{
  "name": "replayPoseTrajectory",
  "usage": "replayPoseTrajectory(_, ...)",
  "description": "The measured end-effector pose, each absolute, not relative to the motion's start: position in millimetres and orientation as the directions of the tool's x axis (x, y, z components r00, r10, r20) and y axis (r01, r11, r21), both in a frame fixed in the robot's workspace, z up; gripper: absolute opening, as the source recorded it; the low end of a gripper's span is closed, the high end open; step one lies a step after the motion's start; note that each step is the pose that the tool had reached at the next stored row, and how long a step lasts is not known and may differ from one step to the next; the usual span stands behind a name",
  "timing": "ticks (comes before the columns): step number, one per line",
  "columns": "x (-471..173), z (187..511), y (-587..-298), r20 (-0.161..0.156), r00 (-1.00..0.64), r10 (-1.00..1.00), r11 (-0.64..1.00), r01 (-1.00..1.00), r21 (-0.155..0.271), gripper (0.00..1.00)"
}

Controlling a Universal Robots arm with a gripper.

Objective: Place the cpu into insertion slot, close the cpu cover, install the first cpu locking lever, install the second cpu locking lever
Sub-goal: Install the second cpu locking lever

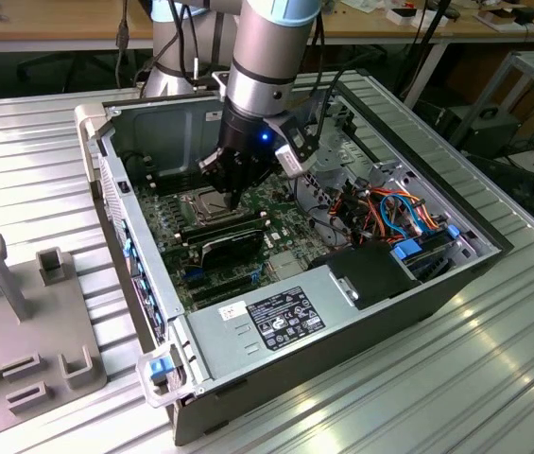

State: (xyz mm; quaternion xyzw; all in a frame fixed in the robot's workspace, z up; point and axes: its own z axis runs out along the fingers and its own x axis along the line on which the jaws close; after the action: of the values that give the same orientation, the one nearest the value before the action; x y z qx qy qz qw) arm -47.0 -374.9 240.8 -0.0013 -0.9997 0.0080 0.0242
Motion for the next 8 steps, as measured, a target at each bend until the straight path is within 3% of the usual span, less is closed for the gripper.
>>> replayPoseTrajectory(8, -54.0, 238.7, -375.1, 0.048, -0.999, 0.001, 1.000, 0.000, -0.016, 0.11)
